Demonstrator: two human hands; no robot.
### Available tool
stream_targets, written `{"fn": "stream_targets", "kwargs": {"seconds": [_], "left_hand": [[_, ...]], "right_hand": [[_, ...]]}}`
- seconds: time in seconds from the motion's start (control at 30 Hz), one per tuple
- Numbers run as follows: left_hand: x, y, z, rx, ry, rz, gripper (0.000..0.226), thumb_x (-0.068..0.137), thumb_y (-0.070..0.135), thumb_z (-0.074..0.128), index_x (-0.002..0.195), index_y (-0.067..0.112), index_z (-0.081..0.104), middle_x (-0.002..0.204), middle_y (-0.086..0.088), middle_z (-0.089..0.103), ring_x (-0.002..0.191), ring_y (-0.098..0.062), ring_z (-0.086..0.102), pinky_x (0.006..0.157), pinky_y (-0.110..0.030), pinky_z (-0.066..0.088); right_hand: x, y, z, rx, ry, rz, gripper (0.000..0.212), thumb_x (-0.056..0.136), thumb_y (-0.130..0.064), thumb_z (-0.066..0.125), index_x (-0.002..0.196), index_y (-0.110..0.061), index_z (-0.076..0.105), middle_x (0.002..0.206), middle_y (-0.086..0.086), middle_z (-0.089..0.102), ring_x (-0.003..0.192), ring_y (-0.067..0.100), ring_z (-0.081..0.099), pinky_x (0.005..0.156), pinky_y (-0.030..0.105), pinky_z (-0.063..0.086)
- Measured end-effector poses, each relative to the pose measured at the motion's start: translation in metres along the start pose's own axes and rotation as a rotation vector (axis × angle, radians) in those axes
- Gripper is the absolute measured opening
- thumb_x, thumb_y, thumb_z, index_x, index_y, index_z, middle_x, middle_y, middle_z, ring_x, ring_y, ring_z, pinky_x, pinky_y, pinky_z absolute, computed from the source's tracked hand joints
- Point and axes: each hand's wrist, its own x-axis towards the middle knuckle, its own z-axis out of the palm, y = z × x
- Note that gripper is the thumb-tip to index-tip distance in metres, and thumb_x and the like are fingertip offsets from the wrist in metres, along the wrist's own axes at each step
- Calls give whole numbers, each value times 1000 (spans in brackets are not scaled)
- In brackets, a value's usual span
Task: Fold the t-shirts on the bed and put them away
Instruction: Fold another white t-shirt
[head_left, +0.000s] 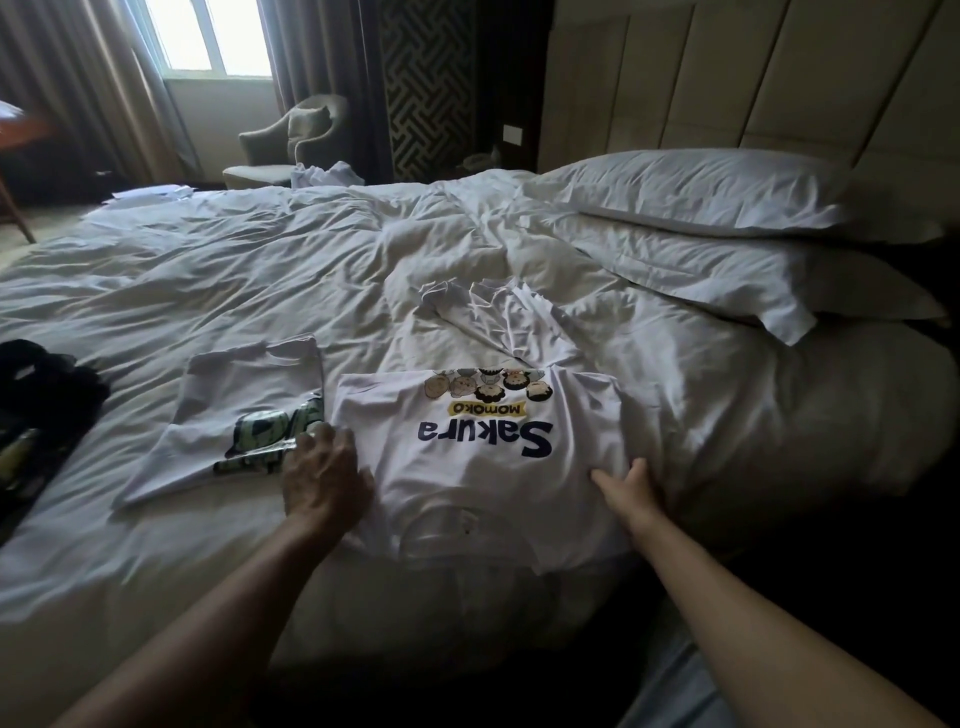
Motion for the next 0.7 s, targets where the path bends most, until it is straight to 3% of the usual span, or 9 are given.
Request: {"fn": "stream_targets", "kwargs": {"seconds": [0.13,0.3,0.43,0.53,0.6,0.7], "left_hand": [[37,34,0,-74,-47,192,50,86,38,64,129,12,59,124,-14,59,114,-38,52,96,-46,41],[100,92,7,-225,-191,302,41,97,42,50,133,21,56,135,-9,53,122,-29,47,94,-42,42],[146,117,19,-241,-279,305,39,99,43,43,131,24,57,136,-9,54,122,-30,48,96,-43,43],[171,108,27,-206,-299,250,48,98,46,48,140,21,50,145,-9,48,129,-32,44,102,-43,39],[182,90,36,-191,-276,208,50,95,55,47,131,22,58,139,-10,53,126,-32,47,100,-43,40],[187,61,43,-319,-226,134,76,76,79,30,109,23,69,117,-11,62,111,-33,56,91,-41,43]], "right_hand": [[5,1,-3,67,13,23,55,82,-28,76,123,1,53,122,18,63,112,34,60,96,42,49],[24,-22,-5,22,130,-23,62,83,-42,73,125,-3,48,123,15,61,110,33,60,90,37,48],[65,-52,-11,-13,133,-15,62,82,-53,70,120,-8,52,117,11,62,110,31,60,83,32,44],[105,-66,-11,2,128,51,76,67,-70,68,105,-4,62,100,10,65,101,31,64,75,31,44],[126,-68,-6,6,120,73,64,67,-67,72,87,-7,65,87,10,65,88,26,63,70,31,43],[148,-69,-1,66,97,55,40,75,-47,79,81,-9,71,87,10,71,86,27,66,76,35,51]]}}
